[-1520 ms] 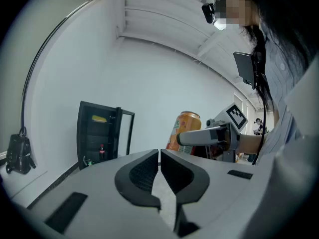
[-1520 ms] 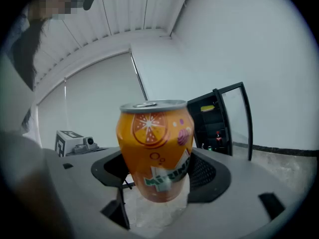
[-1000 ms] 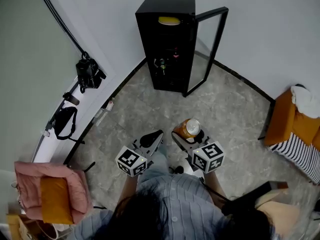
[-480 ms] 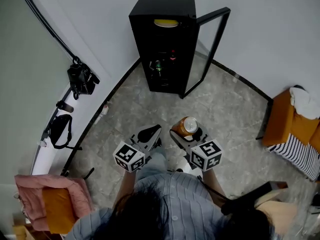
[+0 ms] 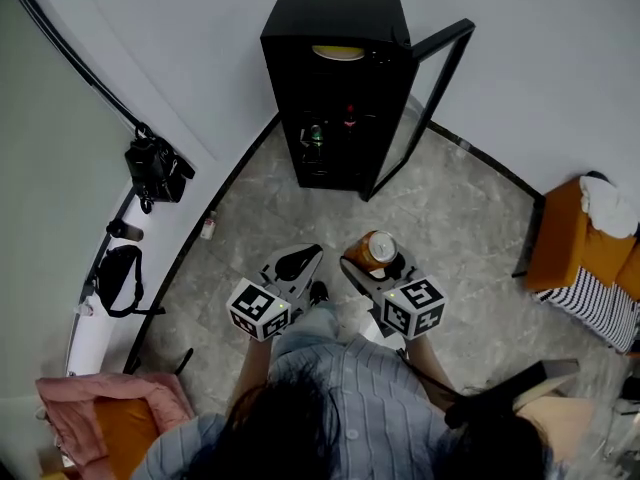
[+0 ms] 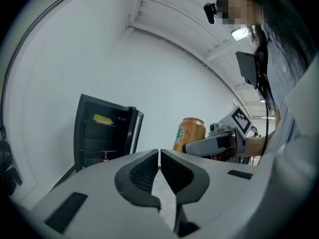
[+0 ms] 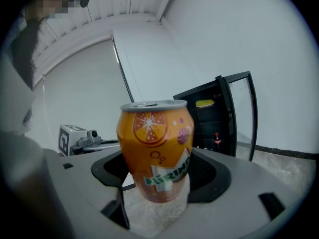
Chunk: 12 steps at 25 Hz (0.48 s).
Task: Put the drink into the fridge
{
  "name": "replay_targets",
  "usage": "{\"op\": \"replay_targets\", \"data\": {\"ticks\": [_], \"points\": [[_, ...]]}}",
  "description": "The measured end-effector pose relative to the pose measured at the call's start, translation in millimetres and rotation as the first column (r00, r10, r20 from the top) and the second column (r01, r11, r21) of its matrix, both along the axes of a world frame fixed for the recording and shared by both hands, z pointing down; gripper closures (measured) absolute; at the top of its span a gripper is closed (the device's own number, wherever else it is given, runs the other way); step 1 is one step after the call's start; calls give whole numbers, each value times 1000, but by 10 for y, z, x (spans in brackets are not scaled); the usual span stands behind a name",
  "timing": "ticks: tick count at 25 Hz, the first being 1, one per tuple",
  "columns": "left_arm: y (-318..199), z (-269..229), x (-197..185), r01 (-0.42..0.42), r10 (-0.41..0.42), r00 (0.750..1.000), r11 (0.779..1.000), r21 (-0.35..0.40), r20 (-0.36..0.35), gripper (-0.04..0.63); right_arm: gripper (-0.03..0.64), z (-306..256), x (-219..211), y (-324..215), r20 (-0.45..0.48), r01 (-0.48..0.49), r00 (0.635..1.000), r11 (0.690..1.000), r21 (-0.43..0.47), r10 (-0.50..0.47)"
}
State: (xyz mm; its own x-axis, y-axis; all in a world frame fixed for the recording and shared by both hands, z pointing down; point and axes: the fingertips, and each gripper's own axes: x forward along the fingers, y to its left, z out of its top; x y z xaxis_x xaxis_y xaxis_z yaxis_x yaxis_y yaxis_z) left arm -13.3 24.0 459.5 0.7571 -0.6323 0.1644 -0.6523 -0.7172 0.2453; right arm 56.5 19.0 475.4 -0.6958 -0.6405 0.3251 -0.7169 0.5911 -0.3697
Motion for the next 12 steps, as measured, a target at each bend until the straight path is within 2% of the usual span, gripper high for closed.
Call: {"op": "replay_targets", "data": {"ticks": [6,12], "points": [[-385,61,-310,-12,12,1000,1000,-7,-13,586,296,68,-311,-326,-7,-13,1000,1000,-23,13],[-660,69,-555,-59,59,998,998,1,-16,586,296,57,-564,-592,-10,-50,999,999,-18,49]]}}
